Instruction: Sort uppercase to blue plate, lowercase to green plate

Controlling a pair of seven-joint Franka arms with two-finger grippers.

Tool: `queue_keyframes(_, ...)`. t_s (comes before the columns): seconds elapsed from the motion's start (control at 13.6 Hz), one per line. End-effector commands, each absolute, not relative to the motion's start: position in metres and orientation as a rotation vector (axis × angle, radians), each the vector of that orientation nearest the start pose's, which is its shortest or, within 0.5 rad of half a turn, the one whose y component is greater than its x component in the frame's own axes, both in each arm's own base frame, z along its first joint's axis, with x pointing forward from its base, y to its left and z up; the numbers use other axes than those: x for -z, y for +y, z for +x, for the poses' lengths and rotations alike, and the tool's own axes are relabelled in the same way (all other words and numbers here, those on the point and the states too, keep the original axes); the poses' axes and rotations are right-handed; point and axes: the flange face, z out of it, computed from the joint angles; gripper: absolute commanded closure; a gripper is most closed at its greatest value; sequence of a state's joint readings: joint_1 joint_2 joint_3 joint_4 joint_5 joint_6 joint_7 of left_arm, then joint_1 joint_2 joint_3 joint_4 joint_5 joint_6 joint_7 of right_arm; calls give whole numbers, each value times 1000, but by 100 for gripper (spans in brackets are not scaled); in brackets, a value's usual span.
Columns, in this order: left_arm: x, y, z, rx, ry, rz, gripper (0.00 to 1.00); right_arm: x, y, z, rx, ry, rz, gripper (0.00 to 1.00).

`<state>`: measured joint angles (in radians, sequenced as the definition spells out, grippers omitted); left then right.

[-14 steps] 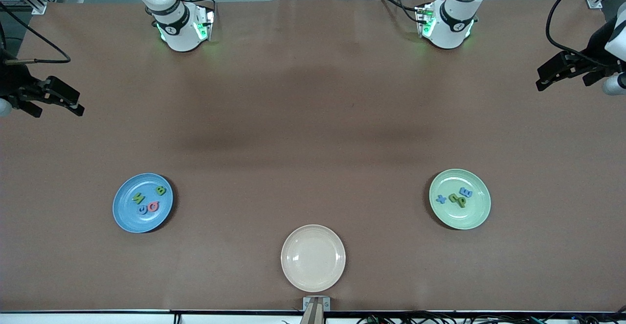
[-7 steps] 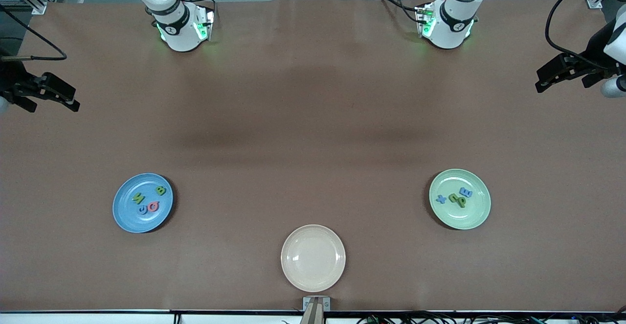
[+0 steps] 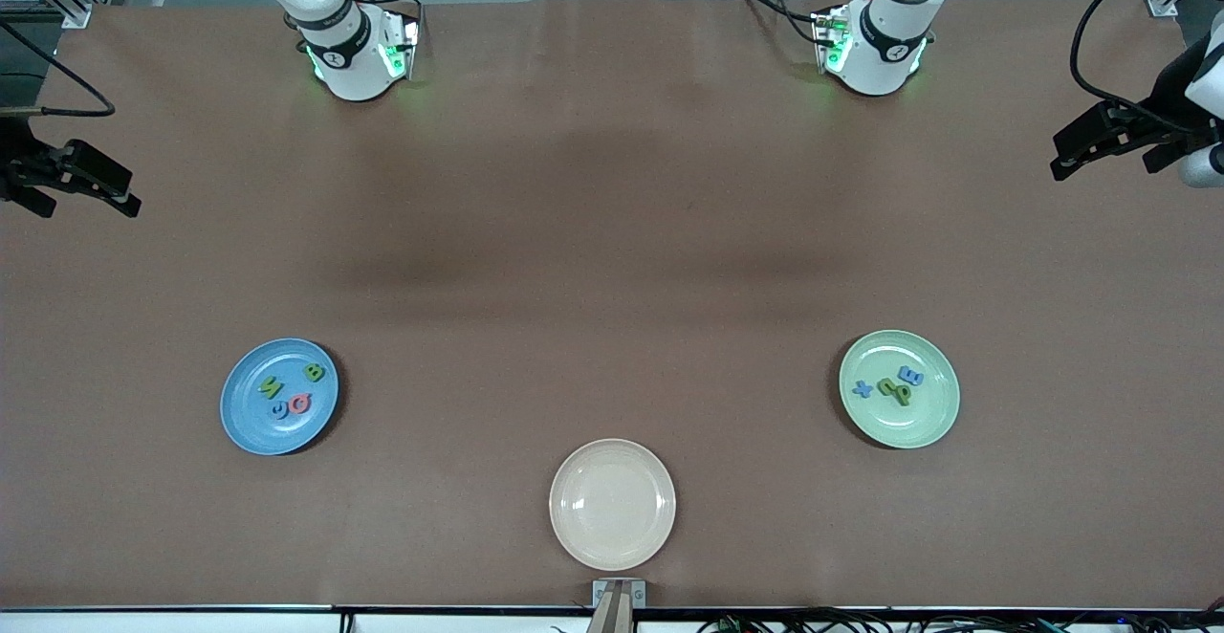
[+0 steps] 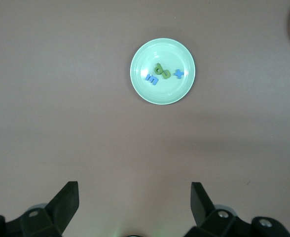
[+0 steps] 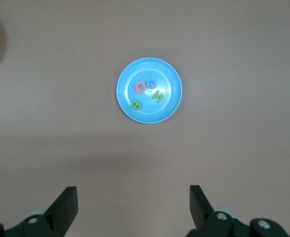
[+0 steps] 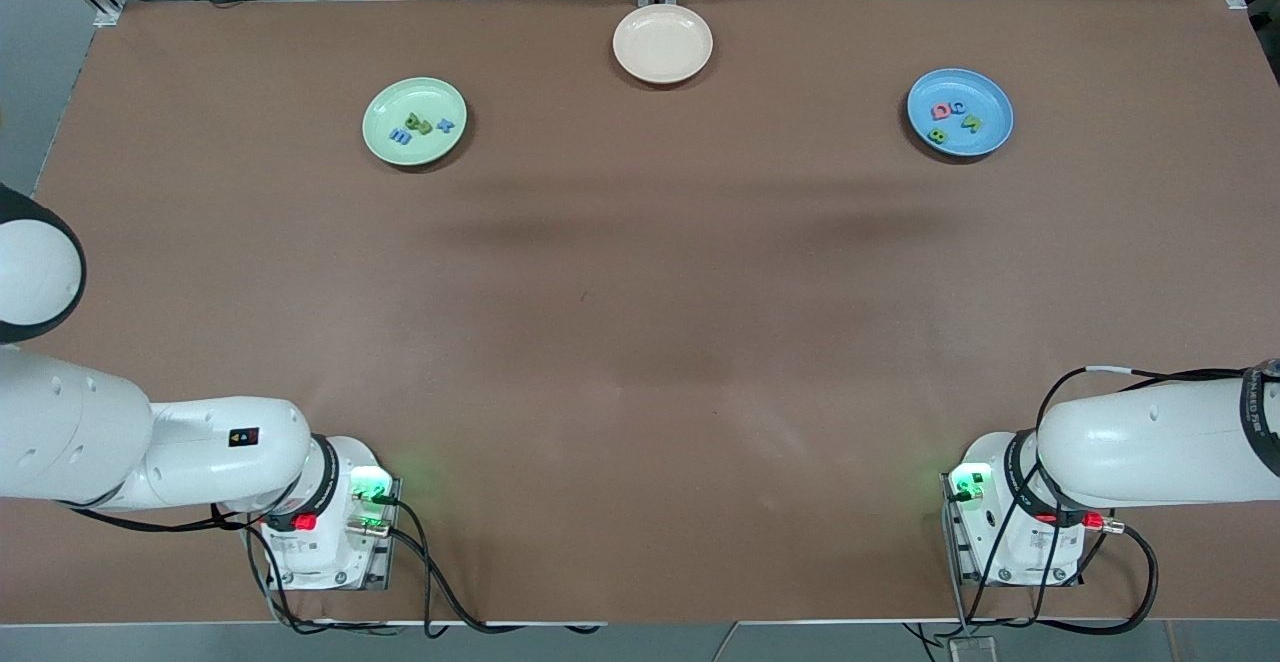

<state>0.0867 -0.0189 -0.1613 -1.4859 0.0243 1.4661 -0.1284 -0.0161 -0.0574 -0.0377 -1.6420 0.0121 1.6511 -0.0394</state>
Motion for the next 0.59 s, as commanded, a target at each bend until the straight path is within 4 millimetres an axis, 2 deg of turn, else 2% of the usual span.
queue_keyframes(0.0,-673,-35,537,26,-55,-3128,0,-635,-29,536,113,15,-3140,0)
queue_keyframes(0.15,-673,-36,537,26,-58,-3126,0,-634,-29,535,94,10,-3140,0)
queue_keyframes(0.37,-673,-36,537,23,-55,-3126,0,-647,-30,536,132,9,-3149,0)
queue_keyframes(0.52,-673,-37,537,23,-53,-3128,0,-646,-29,537,123,7,-3149,0)
